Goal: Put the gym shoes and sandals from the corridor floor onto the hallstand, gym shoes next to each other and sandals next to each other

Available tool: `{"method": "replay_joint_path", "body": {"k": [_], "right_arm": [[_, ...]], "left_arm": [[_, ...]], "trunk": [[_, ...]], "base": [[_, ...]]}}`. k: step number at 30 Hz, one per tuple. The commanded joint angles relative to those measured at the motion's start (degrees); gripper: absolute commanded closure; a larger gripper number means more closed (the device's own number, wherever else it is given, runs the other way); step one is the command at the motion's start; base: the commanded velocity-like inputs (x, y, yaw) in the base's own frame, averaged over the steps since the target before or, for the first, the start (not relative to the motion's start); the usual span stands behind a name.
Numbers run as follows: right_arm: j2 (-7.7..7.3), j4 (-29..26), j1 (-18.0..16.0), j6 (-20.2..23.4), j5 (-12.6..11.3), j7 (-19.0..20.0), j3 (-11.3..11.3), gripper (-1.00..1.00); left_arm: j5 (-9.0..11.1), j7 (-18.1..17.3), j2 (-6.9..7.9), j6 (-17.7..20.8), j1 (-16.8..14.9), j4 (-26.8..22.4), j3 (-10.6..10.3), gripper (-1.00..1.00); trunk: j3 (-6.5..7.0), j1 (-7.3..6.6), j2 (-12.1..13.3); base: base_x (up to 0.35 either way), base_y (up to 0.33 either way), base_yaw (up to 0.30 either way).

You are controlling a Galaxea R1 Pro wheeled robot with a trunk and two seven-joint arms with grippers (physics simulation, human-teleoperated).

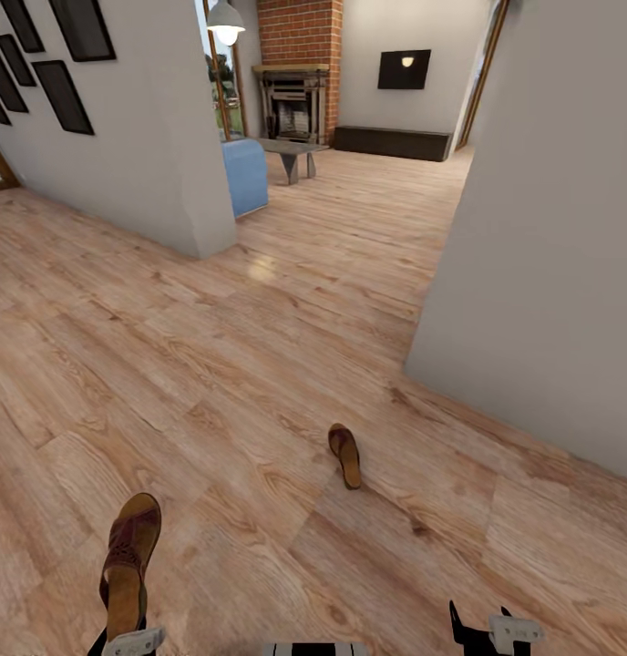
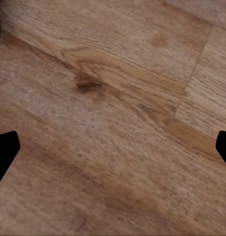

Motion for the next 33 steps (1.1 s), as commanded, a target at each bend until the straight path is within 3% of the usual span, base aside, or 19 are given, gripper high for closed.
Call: {"method": "replay_joint_path", "body": {"k": [1,9,17,26,33], "right_arm": [[0.00,0.0,0.0,-0.2,-0.1,0.1,-0.2,-1.00],[-0.08,0.1,0.0,-0.3,0.0,0.1,-0.2,-1.00],[-0.09,0.1,0.0,-0.3,-0.1,0.0,-0.2,-1.00],[-0.01,0.1,0.0,-0.3,0.0,0.0,-0.2,-1.00],[-0.04,-0.2,0.0,-0.2,-0.1,0.1,-0.2,-1.00]], "left_arm": [[-0.5,0.4,-0.02,-0.1,0.0,0.0,0.0,1.00],[-0.5,0.3,-0.08,0.0,0.0,0.0,0.0,1.00],[-0.5,0.3,-0.06,2.5,-1.8,-0.3,0.0,1.00],[-0.6,-1.0,-0.15,13.6,-10.8,-1.8,-0.2,1.00],[-0.7,-10.7,-0.72,22.0,-19.0,-1.9,-0.4,1.00]], "trunk": [[-0.04,-0.01,0.0],[-0.04,-0.01,0.0],[-0.04,-0.01,0.0],[-0.04,-0.01,0.0],[-0.04,-0.01,0.0]], "base": [[0.000,0.000,0.038],[0.000,0.000,-0.029],[0.000,0.000,0.263],[0.000,0.000,0.278],[0.000,0.000,0.196]]}}
